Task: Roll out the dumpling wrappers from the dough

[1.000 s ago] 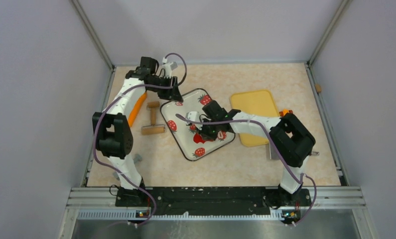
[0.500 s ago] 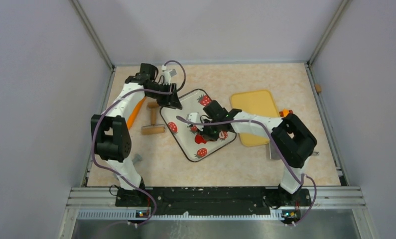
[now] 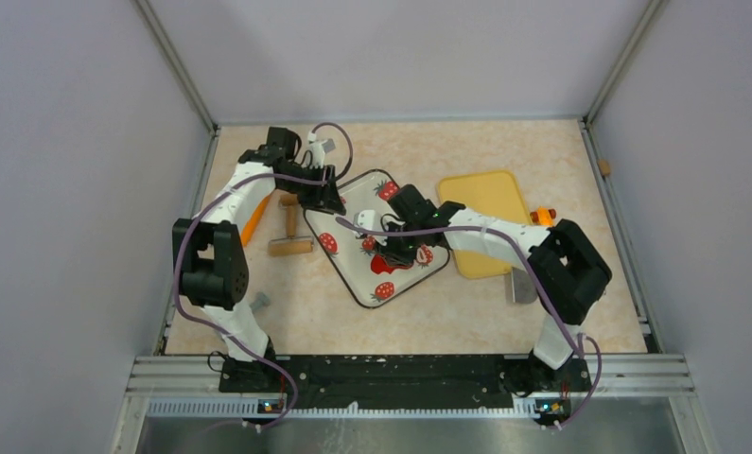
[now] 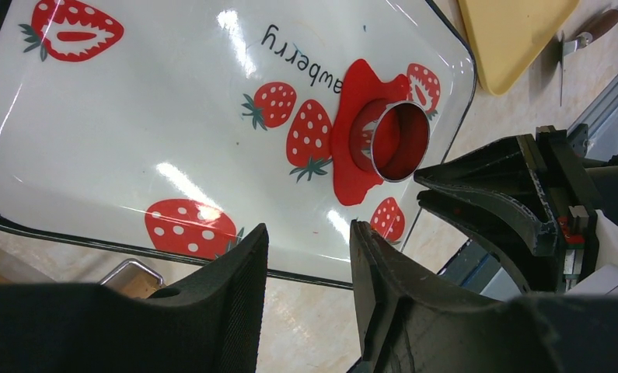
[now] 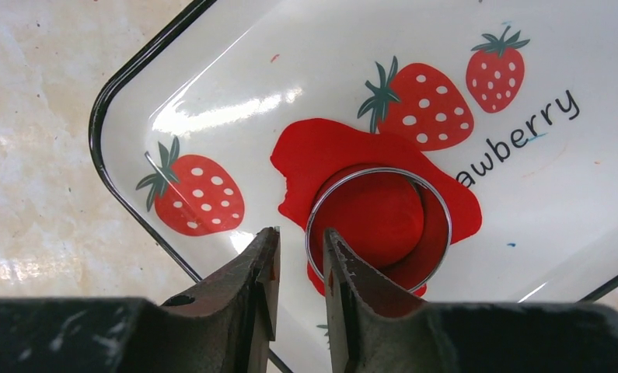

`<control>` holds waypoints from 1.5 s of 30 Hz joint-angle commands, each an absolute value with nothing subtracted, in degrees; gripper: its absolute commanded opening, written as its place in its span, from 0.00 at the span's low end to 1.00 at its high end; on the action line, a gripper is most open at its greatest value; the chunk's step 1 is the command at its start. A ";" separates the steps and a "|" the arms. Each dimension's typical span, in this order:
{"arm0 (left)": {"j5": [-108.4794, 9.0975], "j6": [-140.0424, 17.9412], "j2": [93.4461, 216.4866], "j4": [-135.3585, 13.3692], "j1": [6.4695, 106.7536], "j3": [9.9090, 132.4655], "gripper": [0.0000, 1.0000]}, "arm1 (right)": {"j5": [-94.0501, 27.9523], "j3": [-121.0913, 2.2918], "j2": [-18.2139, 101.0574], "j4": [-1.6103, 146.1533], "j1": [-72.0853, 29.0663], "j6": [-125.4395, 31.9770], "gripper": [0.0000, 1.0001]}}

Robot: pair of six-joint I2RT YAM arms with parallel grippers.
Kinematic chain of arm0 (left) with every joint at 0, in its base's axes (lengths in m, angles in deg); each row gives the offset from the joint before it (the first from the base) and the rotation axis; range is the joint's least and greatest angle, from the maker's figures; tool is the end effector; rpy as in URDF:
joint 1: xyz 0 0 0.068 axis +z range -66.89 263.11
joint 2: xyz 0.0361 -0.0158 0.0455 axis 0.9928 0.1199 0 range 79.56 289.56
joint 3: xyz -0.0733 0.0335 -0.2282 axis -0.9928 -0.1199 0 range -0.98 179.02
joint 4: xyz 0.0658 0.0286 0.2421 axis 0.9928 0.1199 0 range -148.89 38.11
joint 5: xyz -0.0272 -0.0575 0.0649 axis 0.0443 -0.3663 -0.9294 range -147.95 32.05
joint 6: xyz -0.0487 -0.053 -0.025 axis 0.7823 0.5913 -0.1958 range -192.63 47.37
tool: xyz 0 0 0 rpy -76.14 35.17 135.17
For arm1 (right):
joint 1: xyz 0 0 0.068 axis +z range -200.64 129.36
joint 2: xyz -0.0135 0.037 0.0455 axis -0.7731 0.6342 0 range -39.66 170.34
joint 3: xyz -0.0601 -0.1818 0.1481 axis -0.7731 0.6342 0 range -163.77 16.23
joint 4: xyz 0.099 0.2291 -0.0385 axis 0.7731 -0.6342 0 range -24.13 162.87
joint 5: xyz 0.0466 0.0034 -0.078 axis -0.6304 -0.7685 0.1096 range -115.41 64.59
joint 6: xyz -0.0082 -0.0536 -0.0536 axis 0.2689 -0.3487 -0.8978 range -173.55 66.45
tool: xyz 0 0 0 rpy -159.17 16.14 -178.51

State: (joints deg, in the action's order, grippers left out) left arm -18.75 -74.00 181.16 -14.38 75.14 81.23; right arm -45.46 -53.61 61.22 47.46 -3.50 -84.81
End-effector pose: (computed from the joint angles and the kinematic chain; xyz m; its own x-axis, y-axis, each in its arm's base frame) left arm 0.3540 -0.0907 0.2079 -0.8799 0.1420 -0.4535 0.4041 0.7257 -0.5569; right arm 0.2361 0.2870 0.1593 -0.0604 -0.7816 -0.6208 -0.9930 0.1105 -0.0426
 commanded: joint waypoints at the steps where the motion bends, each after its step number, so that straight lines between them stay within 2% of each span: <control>1: -17.71 -73.94 177.88 -15.78 75.28 80.39 0.46 | -45.44 -54.79 62.49 47.18 -2.99 -87.73 0.28; 5: -17.62 -73.70 177.48 -16.24 75.28 79.57 0.46 | -44.22 -54.46 64.60 47.40 -2.98 -89.31 0.27; 8: -17.83 -73.73 177.15 -16.26 75.29 79.31 0.46 | -43.28 -54.52 65.61 47.55 -2.93 -89.94 0.21; 12: -18.09 -74.02 176.54 -16.10 75.29 79.00 0.46 | -42.38 -56.73 64.68 46.11 -2.92 -91.07 0.00; 21: -18.59 -74.28 174.72 -16.27 75.51 77.94 0.46 | -43.56 -75.79 57.29 35.52 -2.36 -89.75 0.00; 26: -21.12 -72.76 172.86 -16.98 76.82 76.30 0.47 | -43.61 -71.64 55.92 37.25 -2.38 -91.53 0.00; 30: -33.82 -67.21 169.24 -15.29 79.68 76.09 0.50 | -46.81 -66.76 55.12 40.60 -1.25 -95.85 0.00; 34: -48.13 -63.02 162.84 -14.77 85.74 74.38 0.62 | -48.31 -69.83 59.81 40.99 1.39 -100.45 0.00; 38: -50.70 -59.88 157.38 -14.55 92.30 72.44 0.69 | -51.35 -78.15 68.04 39.02 4.47 -101.48 0.00; 45: -51.52 -55.73 147.98 -18.14 99.79 66.70 0.71 | -52.43 -89.66 81.34 37.43 12.20 -102.22 0.00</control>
